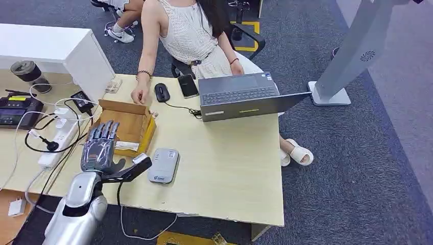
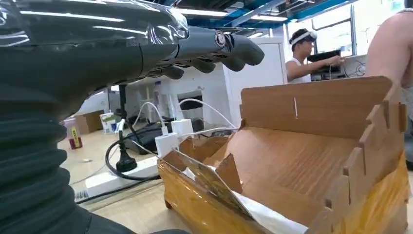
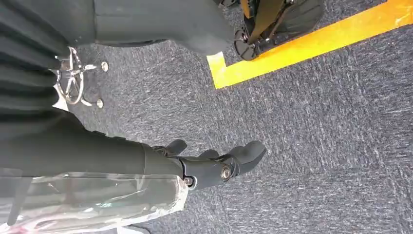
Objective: Pass the card to the sensor for recognition and then transmit it.
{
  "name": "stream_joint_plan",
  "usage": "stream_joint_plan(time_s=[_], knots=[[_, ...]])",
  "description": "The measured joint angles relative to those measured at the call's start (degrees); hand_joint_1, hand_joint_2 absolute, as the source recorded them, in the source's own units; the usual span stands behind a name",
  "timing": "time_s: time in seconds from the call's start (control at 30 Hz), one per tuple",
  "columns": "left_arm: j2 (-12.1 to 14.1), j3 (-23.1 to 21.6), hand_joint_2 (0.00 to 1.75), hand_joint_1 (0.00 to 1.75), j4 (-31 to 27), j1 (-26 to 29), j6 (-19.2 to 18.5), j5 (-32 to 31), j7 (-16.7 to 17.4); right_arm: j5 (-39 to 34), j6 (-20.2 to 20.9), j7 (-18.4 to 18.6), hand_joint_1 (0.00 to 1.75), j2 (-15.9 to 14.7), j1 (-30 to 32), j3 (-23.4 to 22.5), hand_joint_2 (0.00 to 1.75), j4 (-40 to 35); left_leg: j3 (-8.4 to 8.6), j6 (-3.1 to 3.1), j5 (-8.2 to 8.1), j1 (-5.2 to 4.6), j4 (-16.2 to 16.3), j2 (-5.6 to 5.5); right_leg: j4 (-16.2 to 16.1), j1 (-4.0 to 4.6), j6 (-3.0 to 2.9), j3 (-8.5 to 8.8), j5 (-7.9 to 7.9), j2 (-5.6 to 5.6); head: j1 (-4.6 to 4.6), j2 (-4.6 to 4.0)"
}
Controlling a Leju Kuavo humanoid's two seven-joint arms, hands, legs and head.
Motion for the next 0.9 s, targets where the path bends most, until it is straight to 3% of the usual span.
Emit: stream_joint_plan(time_s=[0.6, 0.63, 0.9], knots=[[0.4, 0.9, 1.75, 0.00, 2.1, -0.1, -0.9, 0.1, 0.6, 0.8, 0.0, 0.0, 0.00, 0.0, 0.0, 0.0, 1.75, 0.0, 0.00, 0.00, 0.00, 0.00, 0.0, 0.00, 0.0, 0.00, 0.00, 0.00, 0.00, 0.00, 0.00, 0.00], [0.4, 1.0, 1.75, 1.75, 2.2, -0.1, -1.1, 0.2, 0.6, 0.8, 0.0, 0.0, 0.00, 0.0, 0.0, 0.0, 1.75, 0.0, 0.00, 0.00, 0.00, 0.00, 0.0, 0.00, 0.0, 0.00, 0.00, 0.00, 0.00, 0.00, 0.00, 0.00], [0.5, 1.1, 1.75, 1.75, 2.9, -0.1, -2.4, 1.3, 0.3, 0.9, 0.4, 0.0, 0.00, 0.0, 0.0, 0.0, 1.75, 0.0, 0.00, 0.00, 0.00, 0.00, 0.0, 0.00, 0.0, 0.00, 0.00, 0.00, 0.00, 0.00, 0.00, 0.00]])
